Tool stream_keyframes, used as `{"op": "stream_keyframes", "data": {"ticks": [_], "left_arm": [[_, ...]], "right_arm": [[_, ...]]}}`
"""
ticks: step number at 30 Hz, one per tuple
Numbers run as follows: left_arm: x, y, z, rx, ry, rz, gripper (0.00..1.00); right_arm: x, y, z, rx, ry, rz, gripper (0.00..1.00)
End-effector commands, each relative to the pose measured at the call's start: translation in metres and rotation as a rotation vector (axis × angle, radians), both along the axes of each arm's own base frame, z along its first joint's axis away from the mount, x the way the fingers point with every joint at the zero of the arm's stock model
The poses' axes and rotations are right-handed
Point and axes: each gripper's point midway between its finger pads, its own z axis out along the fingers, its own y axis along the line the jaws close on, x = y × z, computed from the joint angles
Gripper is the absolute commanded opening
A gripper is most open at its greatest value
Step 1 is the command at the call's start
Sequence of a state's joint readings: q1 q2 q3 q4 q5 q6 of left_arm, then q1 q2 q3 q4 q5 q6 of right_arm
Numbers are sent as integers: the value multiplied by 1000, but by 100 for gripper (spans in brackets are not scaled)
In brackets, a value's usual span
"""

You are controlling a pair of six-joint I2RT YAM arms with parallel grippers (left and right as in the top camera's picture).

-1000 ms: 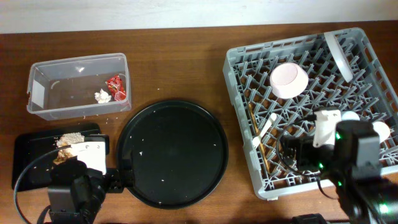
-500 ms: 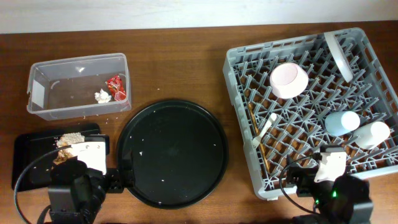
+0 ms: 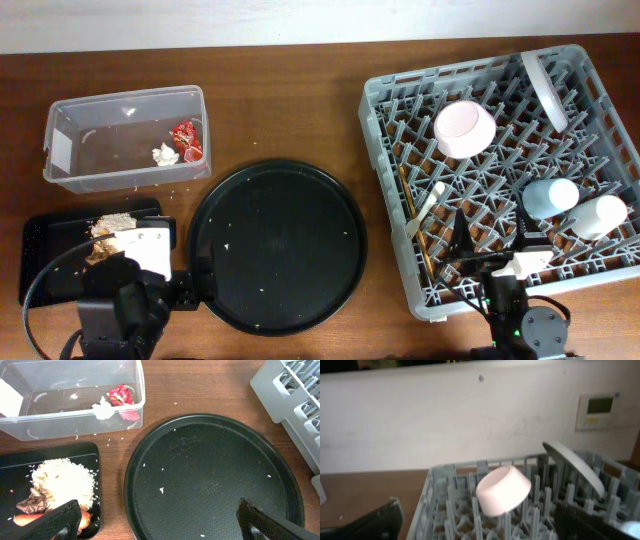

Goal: Sort waste into correct bins and load items into the dishwasher rack

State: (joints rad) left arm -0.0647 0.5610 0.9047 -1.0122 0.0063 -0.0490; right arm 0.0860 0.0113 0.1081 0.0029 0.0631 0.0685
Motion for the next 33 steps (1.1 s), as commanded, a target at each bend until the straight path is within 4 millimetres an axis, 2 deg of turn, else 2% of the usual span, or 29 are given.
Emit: {"op": "stream_keyframes", "data": {"ticks": [1, 5, 7, 8, 33], "left_arm": [[0, 2, -1, -2, 0, 16, 99], [0, 2, -1, -1, 0, 17, 99], [0, 2, -1, -1, 0, 17, 99], [0, 2, -1, -1, 0, 17, 99], [0, 2, -1, -1, 0, 17, 99]], "right_arm": [[6, 1, -16, 5, -32, 3, 99], [8, 1, -38, -2, 52, 3, 99], [8, 1, -62, -10, 151, 3, 99], [7, 2, -68, -12, 173, 11, 98], [7, 2, -68, -12, 173, 11, 99]]}}
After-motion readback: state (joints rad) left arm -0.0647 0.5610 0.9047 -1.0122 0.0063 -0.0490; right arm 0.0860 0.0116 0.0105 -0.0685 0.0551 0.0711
